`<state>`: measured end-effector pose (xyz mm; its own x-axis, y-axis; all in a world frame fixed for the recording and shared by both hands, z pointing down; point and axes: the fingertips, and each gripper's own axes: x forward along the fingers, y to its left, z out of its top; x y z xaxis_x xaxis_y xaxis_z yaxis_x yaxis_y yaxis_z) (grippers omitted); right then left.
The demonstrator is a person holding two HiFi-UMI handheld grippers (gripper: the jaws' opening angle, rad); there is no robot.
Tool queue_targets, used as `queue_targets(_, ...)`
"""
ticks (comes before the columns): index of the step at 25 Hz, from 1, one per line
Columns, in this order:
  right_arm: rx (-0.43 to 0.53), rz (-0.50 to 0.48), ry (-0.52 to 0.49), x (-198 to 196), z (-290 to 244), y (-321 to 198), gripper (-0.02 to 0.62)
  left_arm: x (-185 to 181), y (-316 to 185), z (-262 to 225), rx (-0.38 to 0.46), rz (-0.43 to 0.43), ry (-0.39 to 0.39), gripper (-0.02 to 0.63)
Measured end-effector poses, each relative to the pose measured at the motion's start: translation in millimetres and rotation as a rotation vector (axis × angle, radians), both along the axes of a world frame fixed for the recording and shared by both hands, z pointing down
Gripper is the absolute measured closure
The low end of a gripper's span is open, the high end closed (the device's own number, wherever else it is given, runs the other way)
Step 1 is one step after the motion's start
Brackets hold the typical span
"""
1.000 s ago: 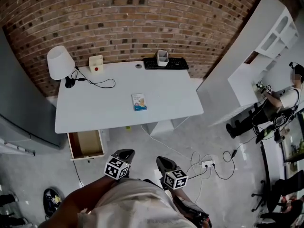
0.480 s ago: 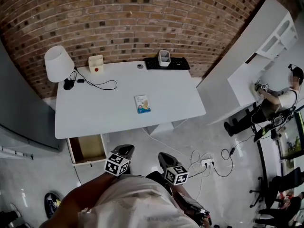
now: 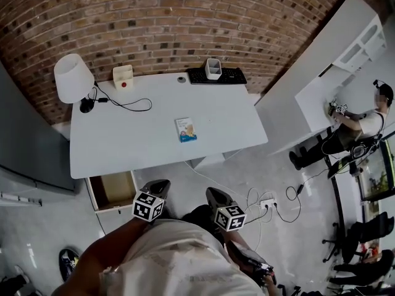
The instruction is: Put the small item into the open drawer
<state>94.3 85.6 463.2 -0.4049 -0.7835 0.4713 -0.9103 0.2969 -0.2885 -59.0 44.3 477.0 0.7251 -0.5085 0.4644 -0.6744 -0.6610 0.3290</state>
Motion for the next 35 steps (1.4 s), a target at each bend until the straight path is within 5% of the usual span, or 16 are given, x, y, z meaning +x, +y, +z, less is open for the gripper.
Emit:
queue_targets(18,-0.038,-0.091,-0.045,23.8,30.3,-58.9,0.589,15.0,-52.3,13.5,-0.025,-0.101,-0.057,0.598)
queue_targets(35,-0.068,-0.190,-0.093,70.6,43.2,-161.0,0.589,80.3,-122.1,24.9,-0.079,-0.131,-0.104,0.598)
